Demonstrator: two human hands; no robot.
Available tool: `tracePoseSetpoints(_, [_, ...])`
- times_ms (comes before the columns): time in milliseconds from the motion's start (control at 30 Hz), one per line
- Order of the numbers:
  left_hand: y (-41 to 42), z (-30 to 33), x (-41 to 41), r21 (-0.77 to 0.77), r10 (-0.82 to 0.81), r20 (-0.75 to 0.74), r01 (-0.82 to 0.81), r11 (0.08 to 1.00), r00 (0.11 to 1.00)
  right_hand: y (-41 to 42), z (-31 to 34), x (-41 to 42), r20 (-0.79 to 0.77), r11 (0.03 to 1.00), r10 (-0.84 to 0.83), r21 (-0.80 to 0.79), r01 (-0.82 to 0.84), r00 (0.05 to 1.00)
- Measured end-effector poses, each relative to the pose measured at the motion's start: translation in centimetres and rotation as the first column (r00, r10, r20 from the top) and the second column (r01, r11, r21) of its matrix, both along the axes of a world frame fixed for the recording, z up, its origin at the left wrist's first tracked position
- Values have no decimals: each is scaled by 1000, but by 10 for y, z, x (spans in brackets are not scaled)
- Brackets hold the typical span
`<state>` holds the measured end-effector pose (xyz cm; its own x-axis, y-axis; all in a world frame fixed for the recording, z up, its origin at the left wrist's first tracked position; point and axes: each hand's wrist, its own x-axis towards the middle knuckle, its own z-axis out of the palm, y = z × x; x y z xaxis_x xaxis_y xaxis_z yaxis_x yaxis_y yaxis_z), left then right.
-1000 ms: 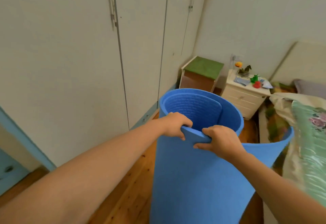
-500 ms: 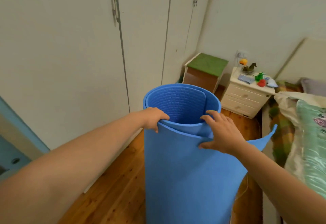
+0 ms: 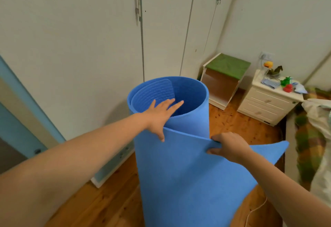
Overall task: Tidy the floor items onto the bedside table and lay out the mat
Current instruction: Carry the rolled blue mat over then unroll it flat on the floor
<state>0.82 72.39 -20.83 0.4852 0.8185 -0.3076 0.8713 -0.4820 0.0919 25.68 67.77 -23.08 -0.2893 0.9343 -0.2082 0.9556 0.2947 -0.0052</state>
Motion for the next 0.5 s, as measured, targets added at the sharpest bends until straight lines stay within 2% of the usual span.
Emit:
tracePoseSetpoints(100, [-18, 2, 32, 29, -194, -8, 195, 980, 981, 3, 6, -37, -14, 997, 81, 2, -81, 997])
tracePoseSetpoints(167, [-21, -3, 39, 49, -230, -45, 232, 971, 972, 1, 7, -58, -49, 993, 118, 17, -117, 992])
tracePoseSetpoints(233, [-23, -6, 34, 37, -191, 1, 191, 981, 982, 0, 7, -69, -89, 990, 142, -1, -142, 986])
tracePoseSetpoints(333, [-27, -10, 10, -40, -66, 102, 70, 997, 993, -5, 8, -65, -113, 993, 76, -84, -85, 991])
tracePoseSetpoints(433, [-29, -11, -25, -84, 14, 69, -8, 996, 998, -11, 4, -42, 18, 983, 33, -181, -29, 999])
tracePoseSetpoints(500, [-33, -8, -48, -120, 64, 9, -62, 991, 998, -16, 3, -25, 52, 976, -13, -218, 24, 999])
